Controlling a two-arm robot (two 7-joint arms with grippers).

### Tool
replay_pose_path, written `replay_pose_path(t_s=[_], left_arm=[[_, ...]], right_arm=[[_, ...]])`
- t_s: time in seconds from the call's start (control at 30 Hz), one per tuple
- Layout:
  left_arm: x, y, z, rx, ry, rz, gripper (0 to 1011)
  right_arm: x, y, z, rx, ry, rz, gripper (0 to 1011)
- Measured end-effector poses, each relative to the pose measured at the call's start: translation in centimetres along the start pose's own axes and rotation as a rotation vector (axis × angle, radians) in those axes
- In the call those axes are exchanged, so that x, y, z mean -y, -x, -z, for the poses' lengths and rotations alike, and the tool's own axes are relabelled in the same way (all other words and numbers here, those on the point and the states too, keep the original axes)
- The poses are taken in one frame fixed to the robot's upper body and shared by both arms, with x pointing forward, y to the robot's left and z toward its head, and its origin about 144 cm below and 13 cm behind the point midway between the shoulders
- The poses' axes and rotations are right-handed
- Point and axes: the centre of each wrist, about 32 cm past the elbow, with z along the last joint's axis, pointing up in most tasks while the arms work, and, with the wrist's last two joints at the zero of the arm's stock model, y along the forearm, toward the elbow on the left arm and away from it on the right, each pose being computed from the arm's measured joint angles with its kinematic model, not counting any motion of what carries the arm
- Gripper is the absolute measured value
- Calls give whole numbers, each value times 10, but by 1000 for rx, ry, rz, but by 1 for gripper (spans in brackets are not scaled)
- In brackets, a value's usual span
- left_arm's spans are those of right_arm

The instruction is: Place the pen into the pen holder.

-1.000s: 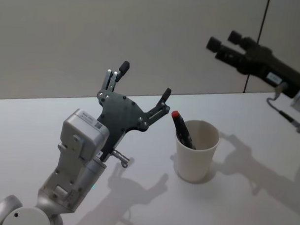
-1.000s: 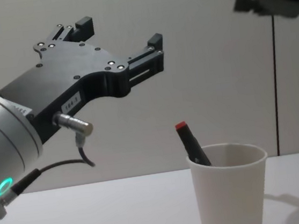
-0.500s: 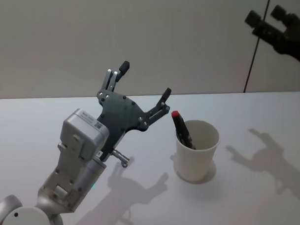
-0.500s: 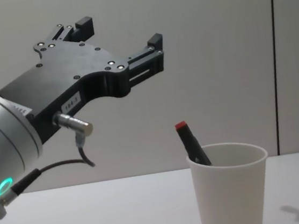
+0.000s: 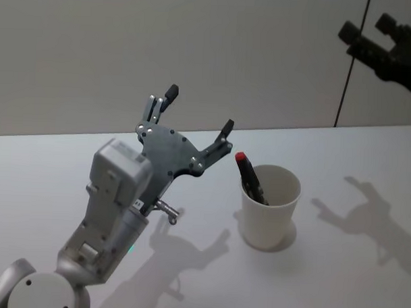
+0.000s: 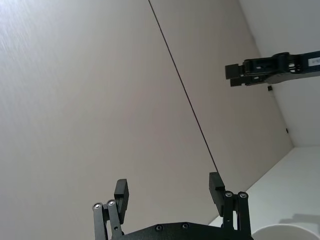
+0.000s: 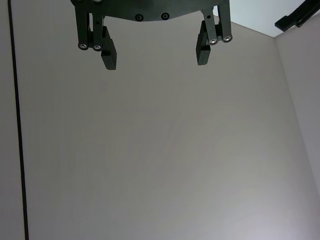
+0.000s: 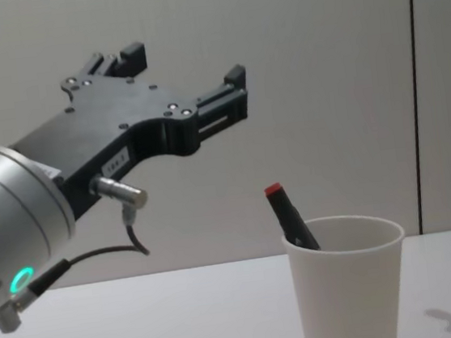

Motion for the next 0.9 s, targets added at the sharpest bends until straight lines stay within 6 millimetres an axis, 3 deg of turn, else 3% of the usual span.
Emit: replay_pose_path(t_s=[0.9], left_arm=[[40,-24,28,-81,-299,-41,1001]], right_arm=[[22,27,70,134,107,187,1002]])
